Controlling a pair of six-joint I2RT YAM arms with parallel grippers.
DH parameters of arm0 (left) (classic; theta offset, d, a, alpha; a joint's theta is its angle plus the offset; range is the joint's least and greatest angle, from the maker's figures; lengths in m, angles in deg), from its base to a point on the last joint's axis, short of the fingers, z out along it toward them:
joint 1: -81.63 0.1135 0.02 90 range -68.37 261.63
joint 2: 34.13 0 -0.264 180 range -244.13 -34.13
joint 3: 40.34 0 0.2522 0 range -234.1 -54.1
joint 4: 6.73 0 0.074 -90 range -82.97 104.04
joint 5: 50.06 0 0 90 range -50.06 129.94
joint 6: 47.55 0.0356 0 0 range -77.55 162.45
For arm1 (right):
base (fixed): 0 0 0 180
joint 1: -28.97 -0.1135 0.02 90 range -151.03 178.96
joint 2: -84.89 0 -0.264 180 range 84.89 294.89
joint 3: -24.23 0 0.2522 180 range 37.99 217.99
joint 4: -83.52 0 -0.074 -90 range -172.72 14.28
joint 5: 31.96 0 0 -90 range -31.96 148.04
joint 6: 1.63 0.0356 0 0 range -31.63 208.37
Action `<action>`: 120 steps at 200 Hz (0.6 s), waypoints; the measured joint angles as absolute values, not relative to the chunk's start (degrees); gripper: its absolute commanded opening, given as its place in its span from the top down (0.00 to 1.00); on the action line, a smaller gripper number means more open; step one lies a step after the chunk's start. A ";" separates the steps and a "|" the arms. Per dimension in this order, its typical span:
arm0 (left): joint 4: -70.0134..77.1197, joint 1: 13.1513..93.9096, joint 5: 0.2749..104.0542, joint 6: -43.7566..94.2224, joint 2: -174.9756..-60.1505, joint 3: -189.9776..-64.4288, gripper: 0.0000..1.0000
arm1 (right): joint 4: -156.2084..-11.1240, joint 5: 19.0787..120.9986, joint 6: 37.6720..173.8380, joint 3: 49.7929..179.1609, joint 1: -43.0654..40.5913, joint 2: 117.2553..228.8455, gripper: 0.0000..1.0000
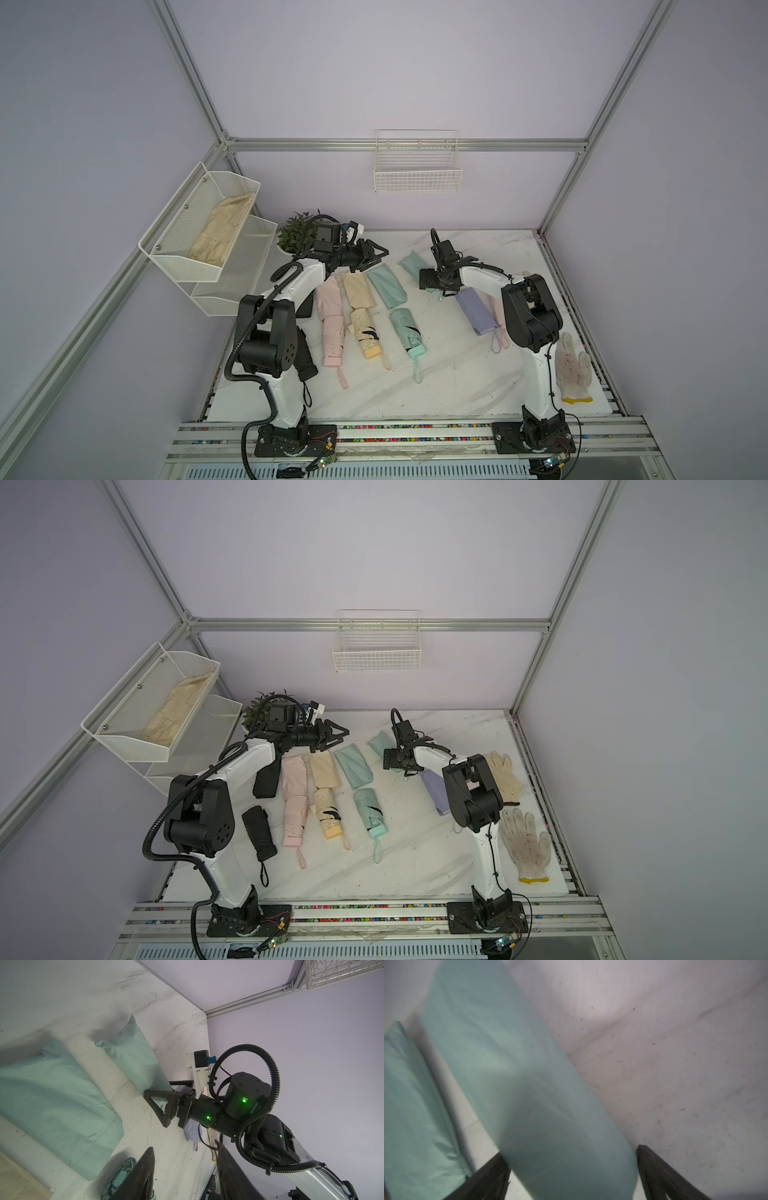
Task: Take umbrellas out of sleeves
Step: Move the umbrella to the center of the board.
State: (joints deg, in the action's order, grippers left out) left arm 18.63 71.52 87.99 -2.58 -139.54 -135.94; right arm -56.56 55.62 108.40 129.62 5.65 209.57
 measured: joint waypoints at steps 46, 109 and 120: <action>18.37 71.54 88.21 -3.04 -139.54 -135.94 0.51 | -57.79 55.80 107.00 132.55 5.65 211.91 0.04; 18.13 71.54 88.45 -3.52 -139.54 -135.94 0.51 | -60.72 54.88 106.02 129.67 4.28 210.92 0.17; 17.97 71.54 88.47 -3.54 -139.54 -135.90 0.51 | -61.31 54.77 106.06 127.98 4.02 209.87 0.21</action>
